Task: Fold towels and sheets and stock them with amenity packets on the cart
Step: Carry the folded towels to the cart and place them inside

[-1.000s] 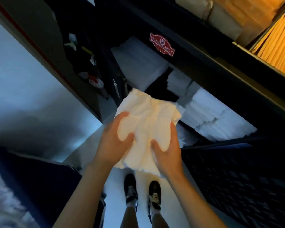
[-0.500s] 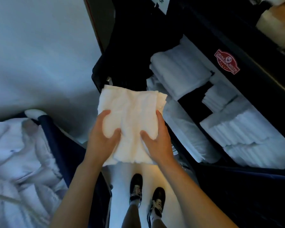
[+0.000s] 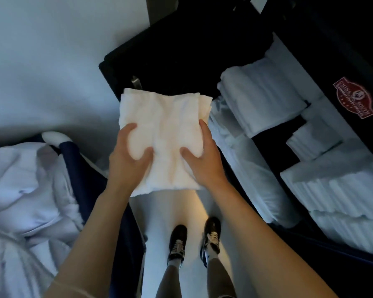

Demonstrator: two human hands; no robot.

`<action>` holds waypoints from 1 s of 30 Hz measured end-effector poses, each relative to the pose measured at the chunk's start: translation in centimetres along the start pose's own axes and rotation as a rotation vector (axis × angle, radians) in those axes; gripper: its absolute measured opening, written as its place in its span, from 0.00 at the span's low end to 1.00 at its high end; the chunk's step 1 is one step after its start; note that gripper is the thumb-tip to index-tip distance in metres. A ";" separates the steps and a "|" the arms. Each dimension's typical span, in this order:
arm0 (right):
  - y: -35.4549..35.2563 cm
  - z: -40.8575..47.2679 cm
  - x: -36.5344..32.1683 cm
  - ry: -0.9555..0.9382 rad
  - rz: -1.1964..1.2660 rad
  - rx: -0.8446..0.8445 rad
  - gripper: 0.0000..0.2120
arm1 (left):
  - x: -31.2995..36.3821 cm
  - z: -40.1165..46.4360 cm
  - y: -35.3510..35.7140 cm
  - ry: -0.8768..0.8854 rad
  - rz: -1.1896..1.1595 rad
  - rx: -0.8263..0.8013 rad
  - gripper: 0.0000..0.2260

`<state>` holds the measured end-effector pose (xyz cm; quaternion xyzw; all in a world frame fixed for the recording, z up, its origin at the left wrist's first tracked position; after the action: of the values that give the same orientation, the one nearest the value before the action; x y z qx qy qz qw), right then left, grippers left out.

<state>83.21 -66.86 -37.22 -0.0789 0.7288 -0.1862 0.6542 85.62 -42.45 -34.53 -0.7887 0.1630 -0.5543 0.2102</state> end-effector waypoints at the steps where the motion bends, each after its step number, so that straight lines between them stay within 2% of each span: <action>1: 0.0 0.7 0.1 0.000 -0.001 -0.012 0.41 | 0.1 0.2 0.0 -0.006 -0.006 0.018 0.30; 8: -1.1 3.9 -0.5 -0.024 0.065 -0.096 0.40 | 2.2 0.7 0.6 -0.046 0.008 0.123 0.30; 18: -10.1 1.2 3.1 0.011 0.053 -0.055 0.41 | 5.6 -2.9 8.6 0.018 0.024 0.061 0.29; 24: -16.2 0.5 4.7 0.039 0.114 0.110 0.40 | 10.0 -1.6 13.6 0.143 0.056 -0.051 0.30; 30: -20.1 0.5 6.2 0.112 0.153 0.378 0.41 | 15.5 2.4 18.2 0.317 0.090 -0.269 0.30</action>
<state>80.28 -87.56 -35.43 0.1111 0.7199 -0.2734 0.6282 92.55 -65.32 -32.12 -0.7046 0.3015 -0.6346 0.0994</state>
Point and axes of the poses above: each hand's wrist, its own z-axis towards the middle knuckle, its own y-axis out of the palm, x = y × z, the point moved 10 cm from there along z, towards the middle knuckle, and after that the axes turned 9 degrees about -y, right-handed, at the moved point
